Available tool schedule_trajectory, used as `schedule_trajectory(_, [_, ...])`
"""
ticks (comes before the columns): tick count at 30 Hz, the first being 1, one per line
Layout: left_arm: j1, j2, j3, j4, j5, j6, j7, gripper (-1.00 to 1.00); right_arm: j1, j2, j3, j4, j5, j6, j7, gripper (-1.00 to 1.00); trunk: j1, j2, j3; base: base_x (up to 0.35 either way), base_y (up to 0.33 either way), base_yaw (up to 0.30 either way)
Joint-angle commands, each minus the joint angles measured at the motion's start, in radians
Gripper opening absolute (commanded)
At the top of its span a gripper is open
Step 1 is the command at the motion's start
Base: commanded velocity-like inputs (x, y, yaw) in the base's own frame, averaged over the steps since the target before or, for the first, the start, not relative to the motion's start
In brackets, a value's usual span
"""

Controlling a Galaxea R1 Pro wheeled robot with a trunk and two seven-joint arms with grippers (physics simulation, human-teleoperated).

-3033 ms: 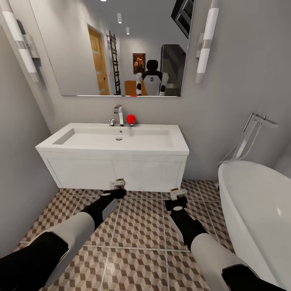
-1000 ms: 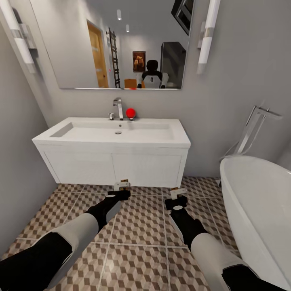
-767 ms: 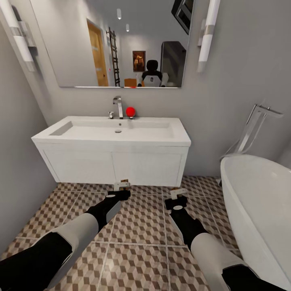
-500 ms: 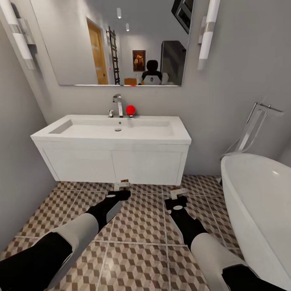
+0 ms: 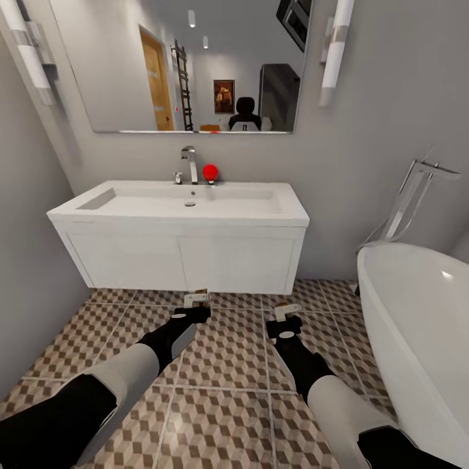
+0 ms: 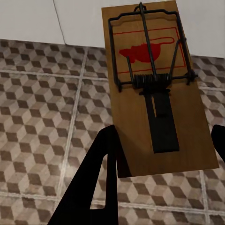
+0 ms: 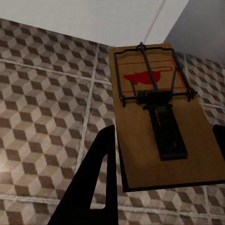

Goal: Take the four mousetraps from the cabinet in the bathroom and place them on the bathroom floor. Make sure all four end up on the same floor surface, and ensure that at least two of them are either under or directly next to the same bathroom sink.

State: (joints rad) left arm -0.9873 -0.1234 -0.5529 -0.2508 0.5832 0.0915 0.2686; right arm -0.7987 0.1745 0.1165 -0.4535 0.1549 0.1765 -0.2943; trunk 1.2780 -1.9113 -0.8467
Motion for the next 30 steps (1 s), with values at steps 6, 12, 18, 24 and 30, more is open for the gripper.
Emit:
schedule_trajectory(6, [-0.001,0.0,-0.01,-0.002,0.004,0.005,0.008,-1.0,0.0,0.0,0.003,-0.001,0.009,0.009,-0.005,-1.0,0.023,-0.043,-0.02,0.0,0.0,0.0])
schedule_trajectory(12, [-0.001,0.001,-0.01,-0.002,0.004,0.005,0.005,-1.0,0.0,0.0,0.003,-0.001,0.009,0.009,-0.005,-1.0,0.046,-0.085,-0.039,0.0,0.0,0.0])
schedule_trajectory(18, [-0.001,0.001,-0.016,-0.001,0.004,0.006,-0.05,-1.0,0.0,0.0,0.003,-0.001,0.009,0.009,-0.005,-1.0,0.069,-0.127,-0.057,0.0,0.0,0.0])
schedule_trajectory(24, [-0.001,0.001,-0.016,-0.001,0.004,0.007,-0.063,-1.0,0.0,0.0,0.003,-0.001,0.009,0.009,-0.005,-1.0,0.092,-0.169,-0.076,0.0,0.0,0.0])
schedule_trajectory(30, [-0.001,0.001,-0.016,-0.001,0.004,0.007,-0.064,-1.0,0.0,0.0,0.003,-0.001,0.009,0.009,-0.005,-1.0,0.115,-0.211,-0.095,0.0,0.0,0.0])
